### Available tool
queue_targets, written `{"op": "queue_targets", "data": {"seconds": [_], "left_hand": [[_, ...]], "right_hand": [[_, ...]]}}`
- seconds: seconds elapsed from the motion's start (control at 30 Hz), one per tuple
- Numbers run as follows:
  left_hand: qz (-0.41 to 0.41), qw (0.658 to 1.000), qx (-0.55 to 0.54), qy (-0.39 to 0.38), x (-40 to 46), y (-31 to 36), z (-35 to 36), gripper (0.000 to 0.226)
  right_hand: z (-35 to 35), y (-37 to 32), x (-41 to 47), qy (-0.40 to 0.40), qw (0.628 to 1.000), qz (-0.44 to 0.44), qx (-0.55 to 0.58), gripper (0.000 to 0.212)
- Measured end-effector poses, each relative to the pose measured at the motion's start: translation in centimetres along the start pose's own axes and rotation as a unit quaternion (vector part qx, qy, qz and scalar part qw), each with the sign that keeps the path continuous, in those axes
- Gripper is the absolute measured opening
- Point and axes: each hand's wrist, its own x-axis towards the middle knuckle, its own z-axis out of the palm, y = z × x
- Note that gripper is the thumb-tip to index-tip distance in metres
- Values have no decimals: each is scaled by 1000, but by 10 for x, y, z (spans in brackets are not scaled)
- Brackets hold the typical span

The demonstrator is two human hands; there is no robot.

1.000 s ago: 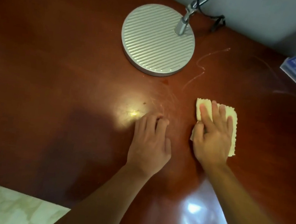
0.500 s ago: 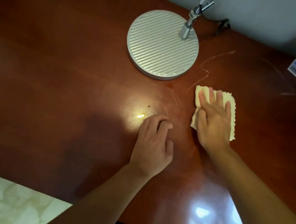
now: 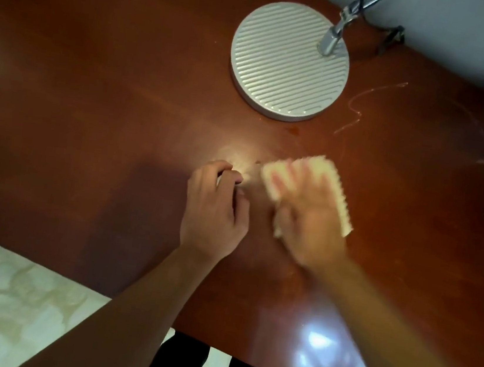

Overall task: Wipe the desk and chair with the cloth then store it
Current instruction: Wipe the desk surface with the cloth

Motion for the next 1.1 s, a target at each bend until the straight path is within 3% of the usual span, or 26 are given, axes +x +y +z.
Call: {"op": "queue_targets", "data": {"seconds": [0.1, 0.17, 0.33, 0.5, 0.57, 0.67, 0.8, 0.97, 1.1], "left_hand": [[11, 1000, 0, -4, -1, 0, 1, 15], [11, 1000, -5, 1, -1, 0, 1, 14], [19, 1000, -6, -10, 0, 2, -3, 16], [25, 1000, -11, -15, -2, 1, -2, 14], [32, 999, 7, -6, -1, -1, 1, 12], [30, 999, 14, -2, -2, 0, 2, 11], [34, 999, 19, -1, -1, 0, 3, 14], [34, 999, 24, -7, -1, 3, -1, 19], [30, 999, 12, 2, -2, 5, -1, 16]], "right_hand": [[-18, 32, 37, 44, 993, 104, 17, 52], [-14, 19, 41, 59, 988, 136, 42, 53], [30, -68, -35, 9, 1000, 6, 24, 54], [20, -41, -35, -31, 993, -111, 18, 46], [6, -13, -11, -35, 994, -101, 9, 50], [-10, 18, 33, 14, 1000, -13, 13, 52], [-9, 10, 54, 60, 995, 73, 41, 52], [25, -49, -14, 42, 998, -13, 36, 52], [35, -56, -31, 49, 997, -43, 38, 48]]}}
